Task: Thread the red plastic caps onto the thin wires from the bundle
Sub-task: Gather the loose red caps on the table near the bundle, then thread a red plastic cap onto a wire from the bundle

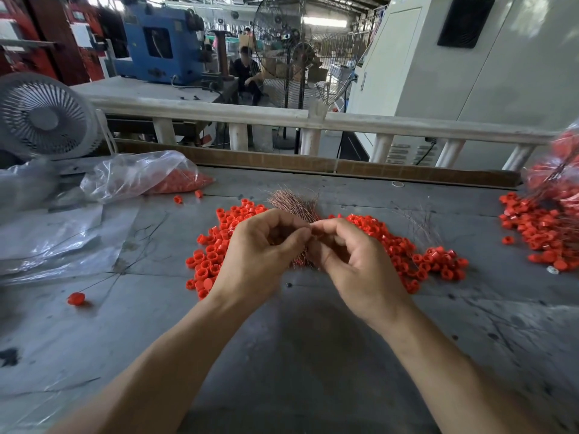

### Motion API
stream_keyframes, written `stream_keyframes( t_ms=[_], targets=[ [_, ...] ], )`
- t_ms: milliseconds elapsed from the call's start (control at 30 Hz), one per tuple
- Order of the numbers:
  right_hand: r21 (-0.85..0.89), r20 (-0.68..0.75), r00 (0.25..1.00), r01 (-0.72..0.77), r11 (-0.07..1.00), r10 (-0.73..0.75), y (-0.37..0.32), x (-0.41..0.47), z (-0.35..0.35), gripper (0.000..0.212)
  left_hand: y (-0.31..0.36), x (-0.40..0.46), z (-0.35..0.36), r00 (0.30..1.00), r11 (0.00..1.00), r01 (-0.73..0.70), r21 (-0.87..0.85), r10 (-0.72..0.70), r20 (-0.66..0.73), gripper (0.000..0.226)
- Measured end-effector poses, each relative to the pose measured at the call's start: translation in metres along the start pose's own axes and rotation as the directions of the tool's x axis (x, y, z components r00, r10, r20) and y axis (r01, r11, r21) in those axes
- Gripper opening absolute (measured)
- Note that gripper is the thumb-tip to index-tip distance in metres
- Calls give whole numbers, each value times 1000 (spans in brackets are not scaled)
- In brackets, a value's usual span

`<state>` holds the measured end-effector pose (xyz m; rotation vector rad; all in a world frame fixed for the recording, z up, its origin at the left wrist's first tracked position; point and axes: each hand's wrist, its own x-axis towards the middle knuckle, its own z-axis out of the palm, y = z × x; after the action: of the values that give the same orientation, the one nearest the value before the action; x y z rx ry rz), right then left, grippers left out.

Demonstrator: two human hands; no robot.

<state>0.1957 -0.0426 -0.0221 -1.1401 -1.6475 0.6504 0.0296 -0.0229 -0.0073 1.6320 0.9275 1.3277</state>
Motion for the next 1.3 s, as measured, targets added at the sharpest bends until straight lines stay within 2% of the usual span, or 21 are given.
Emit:
stream_keyframes(
  t_ms=[167,233,267,400,600,833,1033,1100,1233,1300],
  targets=[
    [-71,-87,995,43,997,-49,0,0,-1,3,-1,-2,0,996,968,-73,241,84,-35,9],
    [-85,-101,993,48,995,-56,-1,0,-2,5,-2,-2,1,995,960,-86,265,98,-34,10],
    [-84,-106,993,51,995,-60,-2,-1,-2,6,-2,-1,1,996,970,-72,233,81,-27,11],
    [-59,-120,989,80,995,-87,-6,-1,-2,9,-4,2,0,999,996,54,-72,-53,9,12],
    [2,-109,990,89,996,-88,-11,-1,0,10,-3,2,-1,981,915,191,-355,-169,91,7],
    [36,-114,991,77,996,-73,-14,-3,-1,9,-2,2,-2,982,914,189,-358,-169,87,9],
    [94,-131,991,49,994,-36,-16,-3,0,9,-2,2,-4,988,953,152,-262,-143,53,9],
    [83,-136,990,39,996,-28,-14,-3,1,9,-4,2,-5,990,976,141,-166,-137,38,11],
    [63,-174,985,2,998,9,-6,-3,-3,11,-8,7,-16,995,981,79,175,-65,-82,11],
    [75,-189,981,-21,997,35,-3,-2,-3,12,-9,9,-25,991,876,77,476,-13,-137,11]
  ],
)
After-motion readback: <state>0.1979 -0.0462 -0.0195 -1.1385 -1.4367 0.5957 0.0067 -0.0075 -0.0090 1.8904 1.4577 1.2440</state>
